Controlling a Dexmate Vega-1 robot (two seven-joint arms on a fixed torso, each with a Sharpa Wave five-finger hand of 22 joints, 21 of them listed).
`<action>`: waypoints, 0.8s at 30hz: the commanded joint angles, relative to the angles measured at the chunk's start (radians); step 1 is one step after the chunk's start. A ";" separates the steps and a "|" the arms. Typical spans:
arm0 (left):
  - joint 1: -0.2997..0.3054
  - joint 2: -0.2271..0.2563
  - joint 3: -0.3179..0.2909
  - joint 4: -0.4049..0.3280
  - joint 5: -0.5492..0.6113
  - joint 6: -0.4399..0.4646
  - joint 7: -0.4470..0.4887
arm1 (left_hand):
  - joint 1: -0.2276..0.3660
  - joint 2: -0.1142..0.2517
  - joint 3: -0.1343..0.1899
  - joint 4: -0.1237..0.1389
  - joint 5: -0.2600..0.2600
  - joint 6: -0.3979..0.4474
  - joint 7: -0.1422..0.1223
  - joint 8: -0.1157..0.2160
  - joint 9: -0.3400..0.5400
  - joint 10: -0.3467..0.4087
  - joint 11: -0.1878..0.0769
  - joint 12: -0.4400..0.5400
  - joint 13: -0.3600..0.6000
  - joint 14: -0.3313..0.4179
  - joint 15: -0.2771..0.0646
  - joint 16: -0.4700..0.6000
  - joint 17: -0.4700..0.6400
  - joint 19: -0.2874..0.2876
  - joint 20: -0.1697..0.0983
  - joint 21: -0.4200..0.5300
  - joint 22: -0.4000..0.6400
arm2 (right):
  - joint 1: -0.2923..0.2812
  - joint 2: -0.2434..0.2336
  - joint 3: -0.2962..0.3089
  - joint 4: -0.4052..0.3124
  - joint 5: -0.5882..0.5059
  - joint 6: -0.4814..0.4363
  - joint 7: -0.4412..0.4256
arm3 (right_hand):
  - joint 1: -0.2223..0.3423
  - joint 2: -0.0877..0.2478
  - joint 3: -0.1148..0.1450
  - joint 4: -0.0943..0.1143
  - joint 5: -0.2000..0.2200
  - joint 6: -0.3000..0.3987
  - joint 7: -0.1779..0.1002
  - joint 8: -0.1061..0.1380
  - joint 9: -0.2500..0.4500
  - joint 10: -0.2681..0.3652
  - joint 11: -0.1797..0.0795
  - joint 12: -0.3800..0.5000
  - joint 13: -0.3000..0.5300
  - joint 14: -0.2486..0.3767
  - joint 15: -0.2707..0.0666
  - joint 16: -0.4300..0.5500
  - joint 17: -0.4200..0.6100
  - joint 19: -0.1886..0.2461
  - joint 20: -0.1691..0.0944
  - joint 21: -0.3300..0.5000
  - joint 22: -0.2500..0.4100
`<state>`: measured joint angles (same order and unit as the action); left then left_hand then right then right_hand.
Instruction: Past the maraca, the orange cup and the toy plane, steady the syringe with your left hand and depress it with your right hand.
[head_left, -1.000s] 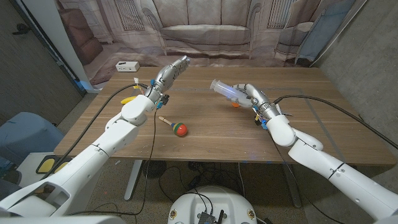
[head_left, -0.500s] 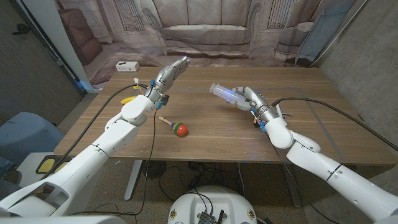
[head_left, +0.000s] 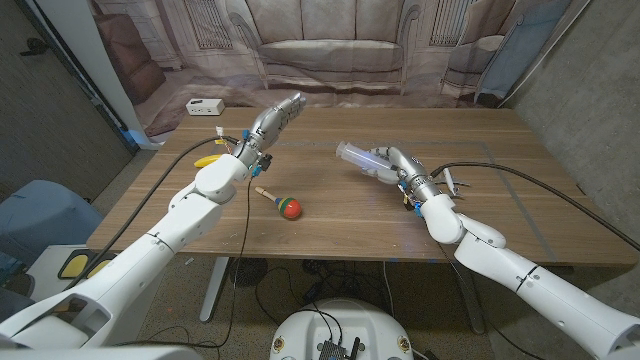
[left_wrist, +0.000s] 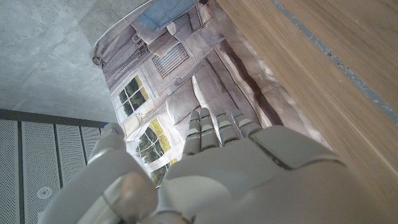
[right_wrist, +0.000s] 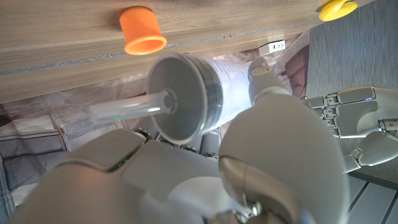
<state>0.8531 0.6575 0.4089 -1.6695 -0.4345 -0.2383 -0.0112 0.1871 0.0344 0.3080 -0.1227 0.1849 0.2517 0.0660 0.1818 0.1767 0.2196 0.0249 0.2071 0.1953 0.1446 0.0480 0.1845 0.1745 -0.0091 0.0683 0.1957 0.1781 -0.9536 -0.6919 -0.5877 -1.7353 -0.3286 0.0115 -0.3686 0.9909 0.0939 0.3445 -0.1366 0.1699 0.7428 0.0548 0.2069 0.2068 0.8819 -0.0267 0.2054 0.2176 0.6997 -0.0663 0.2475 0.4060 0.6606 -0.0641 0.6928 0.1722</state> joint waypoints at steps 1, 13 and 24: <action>0.005 0.003 -0.001 -0.008 -0.001 0.002 0.004 | 0.008 0.008 -0.004 0.000 -0.001 0.000 -0.002 0.006 0.002 0.000 0.001 0.002 0.001 -0.004 0.000 0.003 0.004 -0.003 0.006 0.001 0.002 | 0.025 0.021 -0.034 0.061 -0.027 0.007 -0.024 | 0.001 0.070 0.115 0.116 0.005 0.142 -0.147 0.005 0.006 0.075 -0.077 0.004 0.002 -0.004 -0.039 0.003 0.002 0.000 -0.029 -0.002 0.000; 0.011 0.011 -0.020 -0.020 0.010 0.001 0.030 | 0.008 0.008 -0.005 -0.001 -0.002 -0.004 -0.002 0.005 0.002 -0.003 0.003 0.001 0.001 -0.005 0.003 0.002 0.004 -0.003 0.006 0.001 0.002 | 0.036 0.023 -0.047 0.089 0.000 -0.001 0.000 | -0.005 0.073 0.110 0.118 0.006 0.142 -0.156 0.005 0.006 0.069 -0.079 0.001 0.002 -0.004 -0.040 0.005 0.002 -0.009 -0.027 -0.008 -0.001; 0.034 0.010 -0.052 -0.017 -0.019 0.006 0.060 | 0.008 0.008 -0.005 0.000 -0.002 -0.007 -0.001 0.004 0.002 -0.005 0.001 0.001 0.001 -0.006 0.004 0.002 0.004 -0.006 0.011 0.001 0.002 | 0.044 0.024 -0.059 0.101 0.010 -0.003 0.011 | -0.009 0.074 0.107 0.118 0.006 0.142 -0.159 0.004 0.006 0.067 -0.077 0.000 0.002 -0.003 -0.044 0.006 0.000 -0.013 -0.024 -0.011 -0.001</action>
<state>0.8662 0.6658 0.3885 -1.6875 -0.4289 -0.2369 0.0303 0.1924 0.0397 0.3080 -0.1227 0.1849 0.2479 0.0623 0.1818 0.1767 0.2160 0.0284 0.2071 0.1953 0.1393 0.0533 0.1845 0.1745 -0.0141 0.0733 0.1957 0.1794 -0.9189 -0.6695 -0.6341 -1.6501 -0.3330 0.0128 -0.3739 0.9909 0.0939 0.3404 -0.1325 0.1704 0.7357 0.0476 0.2076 0.2072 0.8784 -0.0303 0.1996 0.2178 0.7000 -0.0661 0.2475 0.4032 0.6536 -0.0607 0.6840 0.1724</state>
